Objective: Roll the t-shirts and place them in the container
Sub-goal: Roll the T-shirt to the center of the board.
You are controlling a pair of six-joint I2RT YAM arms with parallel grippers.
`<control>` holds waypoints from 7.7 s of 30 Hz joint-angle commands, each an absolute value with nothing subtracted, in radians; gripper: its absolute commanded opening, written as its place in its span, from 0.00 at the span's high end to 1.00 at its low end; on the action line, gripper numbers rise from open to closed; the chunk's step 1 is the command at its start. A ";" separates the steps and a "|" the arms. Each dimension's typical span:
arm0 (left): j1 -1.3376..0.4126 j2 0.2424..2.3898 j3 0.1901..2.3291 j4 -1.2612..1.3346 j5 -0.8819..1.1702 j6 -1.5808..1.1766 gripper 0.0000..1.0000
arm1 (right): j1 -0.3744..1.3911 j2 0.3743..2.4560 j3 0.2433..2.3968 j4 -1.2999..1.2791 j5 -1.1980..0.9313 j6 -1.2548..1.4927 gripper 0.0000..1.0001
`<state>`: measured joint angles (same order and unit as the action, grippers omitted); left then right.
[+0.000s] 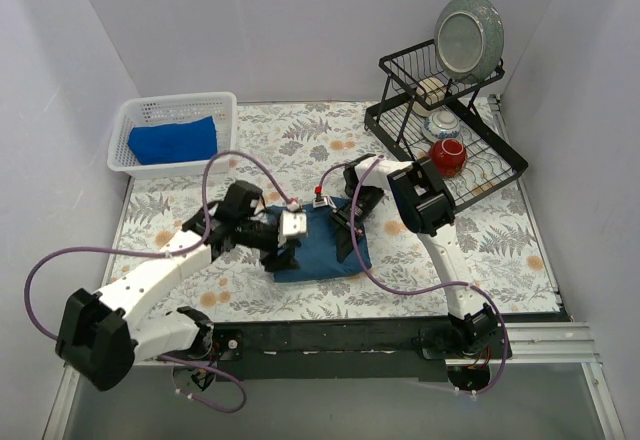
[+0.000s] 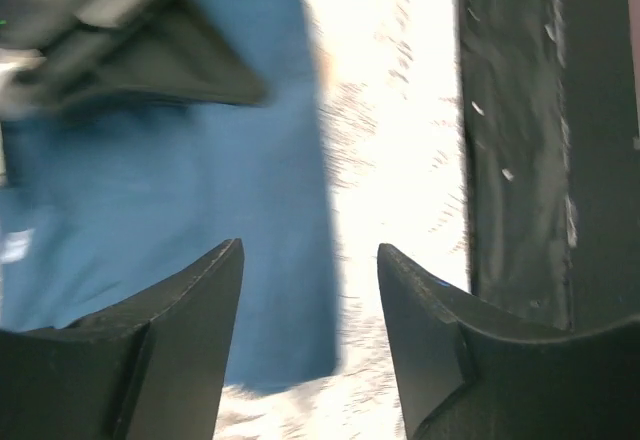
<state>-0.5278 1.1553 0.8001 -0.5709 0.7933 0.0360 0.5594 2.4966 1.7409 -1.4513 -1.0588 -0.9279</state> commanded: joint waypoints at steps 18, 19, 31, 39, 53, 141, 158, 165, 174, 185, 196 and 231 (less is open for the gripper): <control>-0.707 1.121 0.359 -0.106 0.488 0.124 0.44 | 0.537 2.618 1.732 -1.305 -0.933 -0.934 0.99; -0.710 1.129 0.341 -0.092 0.468 0.138 0.43 | 0.537 2.619 1.730 -1.305 -0.931 -0.934 0.99; -0.716 1.301 0.393 -0.277 0.529 0.274 0.93 | 0.425 2.386 1.696 -1.305 -1.029 -1.008 0.01; -0.651 1.459 0.616 -0.540 0.772 0.161 0.97 | 0.356 1.761 1.386 -0.903 -0.830 -1.091 0.01; -0.480 1.578 0.824 -0.660 1.084 0.041 0.97 | 0.804 1.212 0.667 -0.167 -0.511 -0.989 0.02; -0.135 2.071 1.115 -1.143 0.985 0.269 0.89 | 0.568 2.446 1.747 -1.305 -0.923 -1.028 0.99; -0.396 1.172 0.771 -0.554 0.735 0.136 0.47 | 0.575 2.632 1.835 -1.240 -0.856 -0.868 0.99; -0.626 0.865 0.452 -0.238 0.458 0.139 0.43 | 0.578 2.643 1.838 -1.210 -0.841 -0.808 0.99; -0.643 0.897 0.315 -0.109 0.388 0.199 0.42 | 0.577 2.637 1.821 -1.197 -0.842 -0.799 0.99; -0.653 1.106 0.297 -0.164 0.417 0.273 0.83 | 0.569 2.610 1.807 -1.171 -0.830 -0.790 0.75; -0.646 1.178 0.512 -0.491 0.641 0.102 1.00 | 0.388 1.814 1.257 -0.610 -0.626 -0.876 0.01; -0.431 1.365 0.698 -0.583 0.825 -0.005 1.00 | 0.870 1.517 0.710 -0.061 -0.365 -0.890 0.82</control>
